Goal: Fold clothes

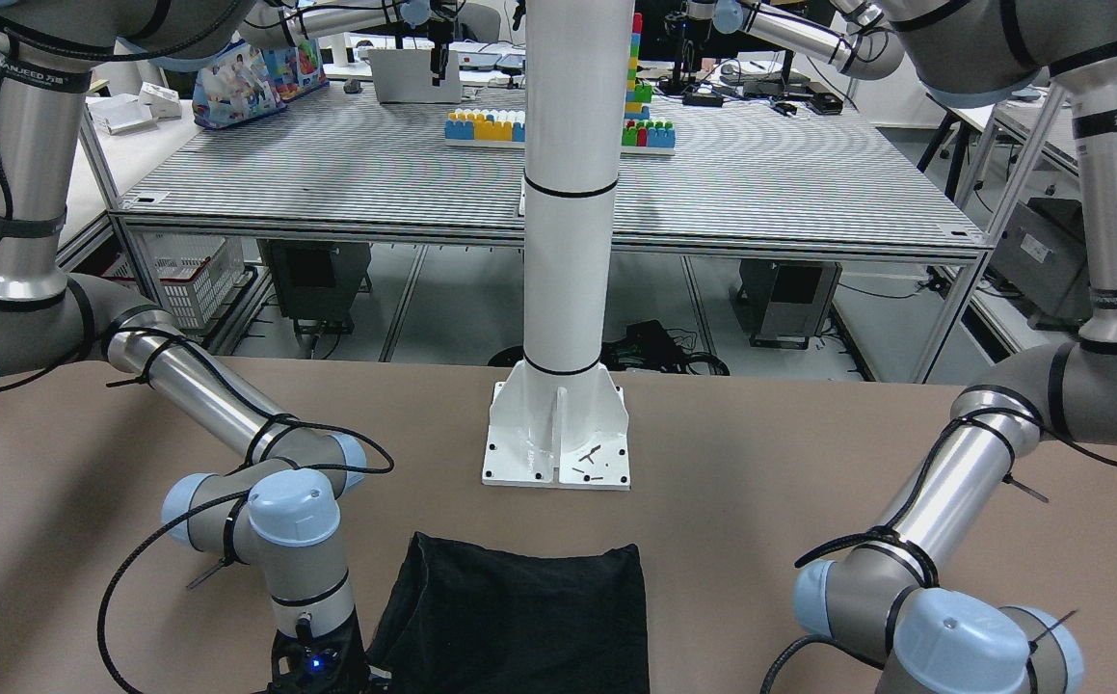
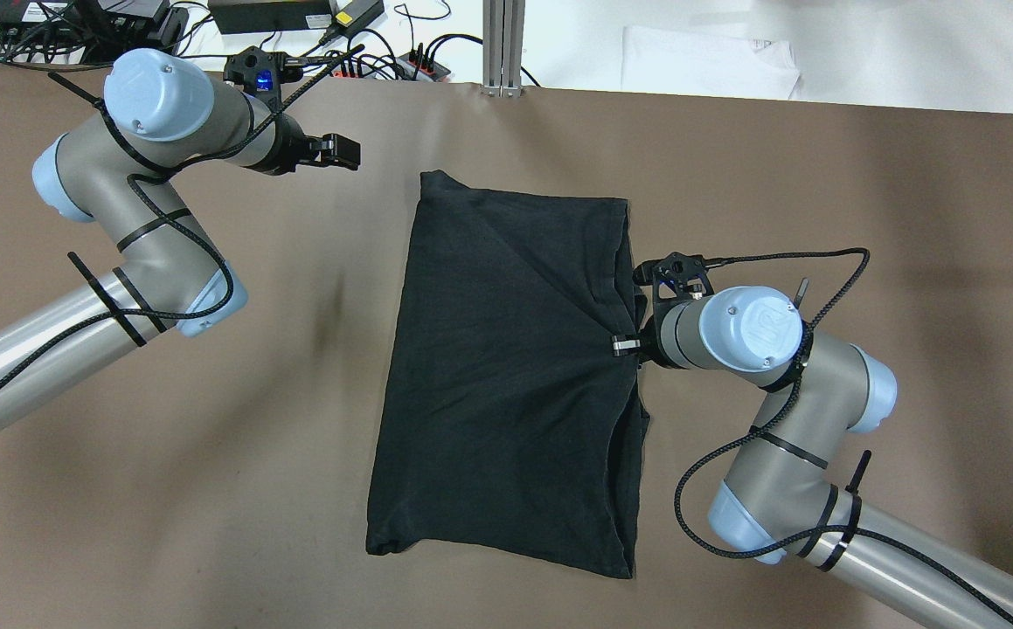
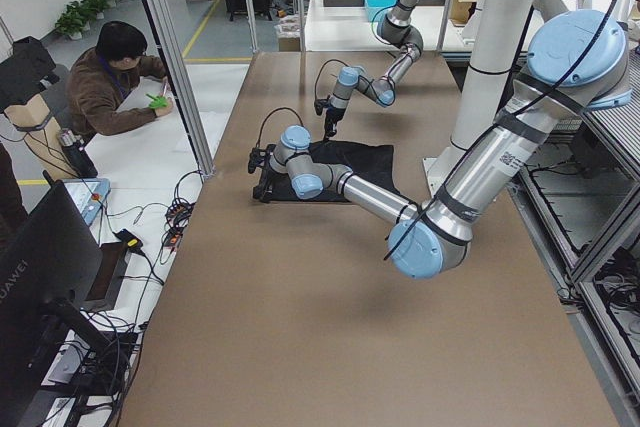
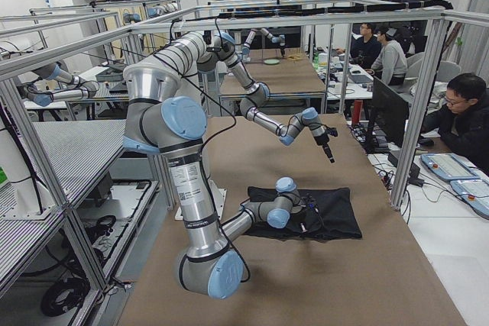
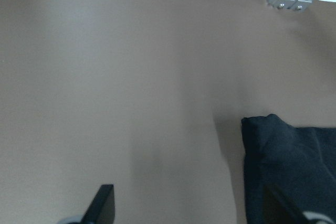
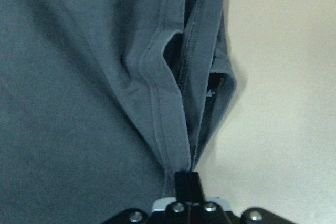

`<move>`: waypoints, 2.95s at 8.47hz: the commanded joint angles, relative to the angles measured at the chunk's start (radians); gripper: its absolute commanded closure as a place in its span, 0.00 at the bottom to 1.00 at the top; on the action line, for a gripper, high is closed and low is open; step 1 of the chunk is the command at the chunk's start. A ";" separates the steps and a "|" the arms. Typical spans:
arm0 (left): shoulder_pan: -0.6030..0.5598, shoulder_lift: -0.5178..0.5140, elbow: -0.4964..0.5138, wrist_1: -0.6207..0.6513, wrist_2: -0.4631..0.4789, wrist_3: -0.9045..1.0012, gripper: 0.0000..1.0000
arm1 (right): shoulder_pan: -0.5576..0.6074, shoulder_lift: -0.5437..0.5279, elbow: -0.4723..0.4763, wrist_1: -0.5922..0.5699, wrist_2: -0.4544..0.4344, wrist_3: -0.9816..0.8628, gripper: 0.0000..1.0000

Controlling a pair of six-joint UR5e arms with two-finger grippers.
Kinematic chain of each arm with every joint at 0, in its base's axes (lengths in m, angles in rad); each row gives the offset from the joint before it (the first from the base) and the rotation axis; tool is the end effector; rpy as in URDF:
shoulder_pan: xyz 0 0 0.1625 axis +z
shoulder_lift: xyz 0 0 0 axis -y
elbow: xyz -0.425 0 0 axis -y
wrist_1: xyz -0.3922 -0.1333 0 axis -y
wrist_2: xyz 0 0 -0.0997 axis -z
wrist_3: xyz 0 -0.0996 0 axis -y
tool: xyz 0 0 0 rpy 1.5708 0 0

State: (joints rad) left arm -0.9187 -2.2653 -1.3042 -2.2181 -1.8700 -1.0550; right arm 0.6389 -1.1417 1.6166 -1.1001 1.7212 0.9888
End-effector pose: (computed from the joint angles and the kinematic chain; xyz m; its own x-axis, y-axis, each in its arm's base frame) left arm 0.3786 -0.6671 0.2839 0.5480 0.0589 -0.8344 0.3815 0.8702 0.3120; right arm -0.4623 -0.4909 0.3464 0.6629 -0.1846 0.7256 -0.1528 0.9154 0.3725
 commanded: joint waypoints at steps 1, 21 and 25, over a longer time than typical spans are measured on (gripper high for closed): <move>0.000 0.006 -0.001 -0.002 0.000 0.000 0.00 | -0.001 -0.027 0.022 0.039 0.001 0.004 1.00; -0.002 0.010 0.002 -0.026 0.000 0.009 0.00 | 0.120 0.198 -0.335 0.232 -0.025 0.226 0.45; 0.000 0.006 0.003 -0.023 0.000 0.009 0.00 | 0.120 0.197 -0.356 0.233 -0.023 0.229 0.68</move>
State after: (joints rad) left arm -0.9201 -2.2587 -1.3014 -2.2417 -1.8700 -1.0462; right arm 0.7594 -0.9457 1.2631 -0.8669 1.6967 1.2154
